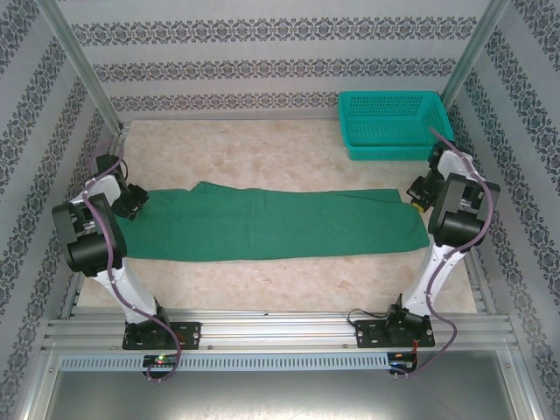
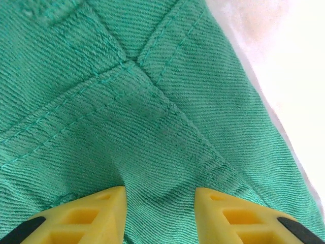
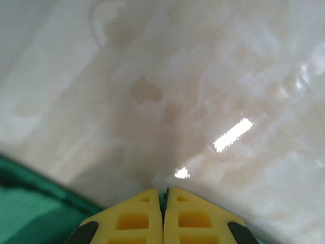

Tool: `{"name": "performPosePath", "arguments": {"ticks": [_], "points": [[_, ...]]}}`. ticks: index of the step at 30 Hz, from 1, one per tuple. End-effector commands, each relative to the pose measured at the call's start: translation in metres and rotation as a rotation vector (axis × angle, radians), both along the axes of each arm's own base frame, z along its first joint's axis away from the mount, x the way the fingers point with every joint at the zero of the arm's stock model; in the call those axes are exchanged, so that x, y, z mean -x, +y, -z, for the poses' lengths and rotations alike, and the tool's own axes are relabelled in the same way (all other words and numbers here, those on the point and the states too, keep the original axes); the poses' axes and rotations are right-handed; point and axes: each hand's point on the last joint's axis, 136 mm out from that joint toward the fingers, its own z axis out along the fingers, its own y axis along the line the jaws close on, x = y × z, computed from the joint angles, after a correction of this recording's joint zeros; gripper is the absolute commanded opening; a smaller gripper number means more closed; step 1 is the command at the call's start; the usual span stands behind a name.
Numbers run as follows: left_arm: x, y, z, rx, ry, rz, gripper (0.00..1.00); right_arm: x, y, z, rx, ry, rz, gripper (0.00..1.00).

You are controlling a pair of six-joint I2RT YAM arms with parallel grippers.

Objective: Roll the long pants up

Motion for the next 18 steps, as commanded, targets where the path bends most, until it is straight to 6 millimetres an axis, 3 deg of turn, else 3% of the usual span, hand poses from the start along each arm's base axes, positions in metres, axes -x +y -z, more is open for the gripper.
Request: {"name": "performPosePath", "arguments": {"ticks": [1, 4, 8, 14, 18], "points": [[-0.012, -0.002, -0.004, -0.009, -0.027, 0.028, 0.39, -0.015, 0.011, -0.071, 0.073, -0.157, -0.025, 0.00], [-0.011, -0.003, -0.004, -0.010, -0.028, 0.029, 0.39, -0.023, 0.017, -0.104, 0.100, -0.199, -0.050, 0.00], [-0.010, -0.004, -0.004, -0.009, -0.026, 0.031, 0.39, -0.032, 0.018, -0.120, 0.109, -0.224, -0.055, 0.00], [-0.009, -0.002, -0.007, -0.025, -0.026, 0.033, 0.40, -0.030, 0.013, -0.090, 0.105, -0.139, -0.047, 0.00], [-0.010, -0.004, -0.004, -0.016, -0.022, 0.034, 0.39, -0.024, 0.017, -0.087, 0.092, -0.150, -0.048, 0.00]]}}
